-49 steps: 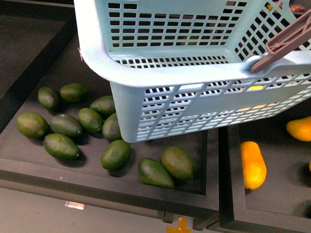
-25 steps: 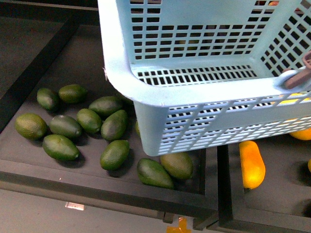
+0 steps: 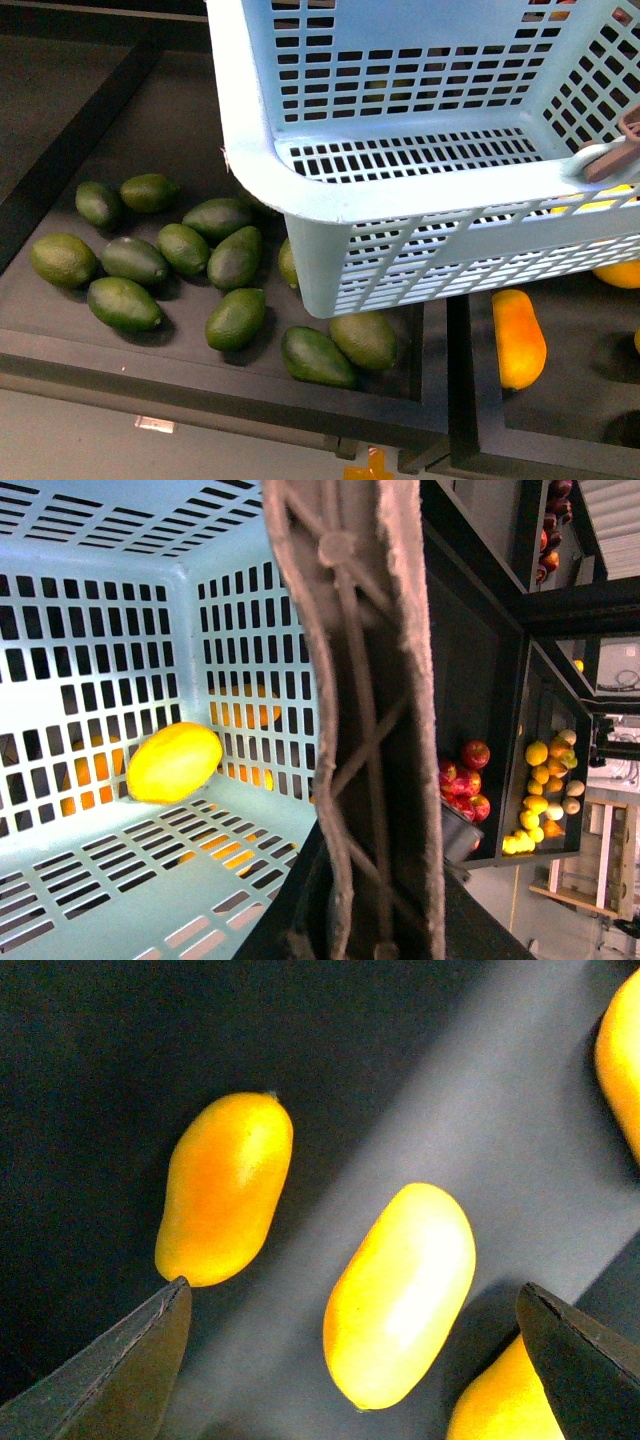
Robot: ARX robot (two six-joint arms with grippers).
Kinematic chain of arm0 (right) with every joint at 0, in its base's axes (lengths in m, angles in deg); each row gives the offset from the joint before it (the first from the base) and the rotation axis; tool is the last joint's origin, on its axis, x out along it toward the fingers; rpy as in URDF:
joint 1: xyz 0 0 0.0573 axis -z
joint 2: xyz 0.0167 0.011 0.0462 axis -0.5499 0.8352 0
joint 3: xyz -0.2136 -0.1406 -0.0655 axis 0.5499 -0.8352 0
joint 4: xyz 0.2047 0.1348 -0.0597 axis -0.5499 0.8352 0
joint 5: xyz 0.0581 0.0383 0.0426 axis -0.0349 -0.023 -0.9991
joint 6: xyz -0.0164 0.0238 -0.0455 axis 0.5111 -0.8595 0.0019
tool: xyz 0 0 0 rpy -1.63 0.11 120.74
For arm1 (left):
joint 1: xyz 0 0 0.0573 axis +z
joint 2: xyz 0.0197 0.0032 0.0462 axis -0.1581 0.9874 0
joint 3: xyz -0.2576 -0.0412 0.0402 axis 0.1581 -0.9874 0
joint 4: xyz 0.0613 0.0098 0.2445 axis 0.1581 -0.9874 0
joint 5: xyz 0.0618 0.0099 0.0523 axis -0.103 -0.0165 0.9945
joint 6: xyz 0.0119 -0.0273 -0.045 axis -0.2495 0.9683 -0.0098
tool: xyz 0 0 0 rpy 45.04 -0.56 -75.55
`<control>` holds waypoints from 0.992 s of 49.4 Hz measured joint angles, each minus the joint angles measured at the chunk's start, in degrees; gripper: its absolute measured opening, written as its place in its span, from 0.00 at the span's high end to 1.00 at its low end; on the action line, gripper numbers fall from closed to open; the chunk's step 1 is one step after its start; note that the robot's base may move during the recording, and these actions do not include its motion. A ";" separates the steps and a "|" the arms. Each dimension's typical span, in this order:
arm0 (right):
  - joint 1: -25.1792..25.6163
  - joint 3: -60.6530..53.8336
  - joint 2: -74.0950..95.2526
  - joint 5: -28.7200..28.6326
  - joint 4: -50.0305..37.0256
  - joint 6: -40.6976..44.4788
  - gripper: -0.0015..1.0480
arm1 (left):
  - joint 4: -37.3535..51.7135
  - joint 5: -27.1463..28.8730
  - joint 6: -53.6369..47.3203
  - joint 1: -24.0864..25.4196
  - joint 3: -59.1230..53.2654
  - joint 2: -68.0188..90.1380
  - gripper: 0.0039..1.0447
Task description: Pick lemon and mango into basket
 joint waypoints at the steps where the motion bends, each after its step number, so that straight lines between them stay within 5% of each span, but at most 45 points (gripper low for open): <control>1: -0.28 0.81 1.22 -0.02 0.33 -1.14 0.08 | 0.00 -0.02 0.00 0.00 0.00 0.00 0.95; 13: -3.91 13.75 15.32 -0.72 4.98 -9.70 0.08 | 0.00 1.25 -0.09 0.15 0.00 0.00 0.95; 49: -7.10 36.00 32.37 0.94 13.88 -12.46 0.08 | -0.02 1.44 -0.90 0.31 0.00 0.00 0.95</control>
